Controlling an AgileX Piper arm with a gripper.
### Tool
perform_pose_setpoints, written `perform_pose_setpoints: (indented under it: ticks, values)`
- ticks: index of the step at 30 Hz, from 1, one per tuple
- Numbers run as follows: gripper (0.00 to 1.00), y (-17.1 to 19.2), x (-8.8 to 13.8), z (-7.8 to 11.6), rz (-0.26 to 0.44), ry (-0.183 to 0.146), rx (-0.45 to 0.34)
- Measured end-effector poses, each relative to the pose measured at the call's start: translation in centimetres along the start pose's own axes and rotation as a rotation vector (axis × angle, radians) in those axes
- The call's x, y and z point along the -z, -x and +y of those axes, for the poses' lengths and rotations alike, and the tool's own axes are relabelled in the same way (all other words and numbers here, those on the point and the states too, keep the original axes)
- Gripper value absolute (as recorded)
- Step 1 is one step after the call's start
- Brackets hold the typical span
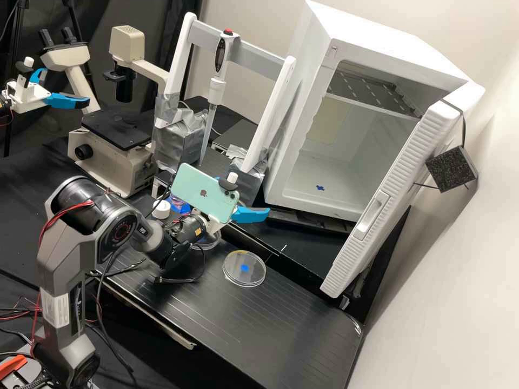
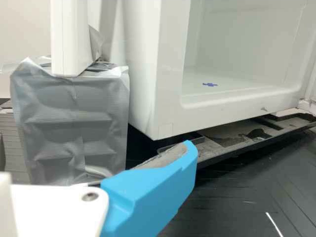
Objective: Close the lid
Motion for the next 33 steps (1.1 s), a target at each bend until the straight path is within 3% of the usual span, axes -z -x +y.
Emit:
perform_pose_setpoints:
  ticks: [9,14,18,26,29,33]
  values:
    - [1.0,0.0,0.0,0.0,0.0,0.0,0.0]
    - [1.0,0.8,-1.1,0.5,-0.019,0.005,-0.03]
    - [1.0,2.9,-2.5,1.9,-0.042,0.005,-0.089]
    - [1.0,9.5,-3.9,4.8,0.015,-0.03,-0.247]
    - [1.0,11.8,-4.1,5.2,0.02,-0.03,-0.273]
    - [1.0,13.7,-5.3,4.9,-0.028,-0.034,-0.272]
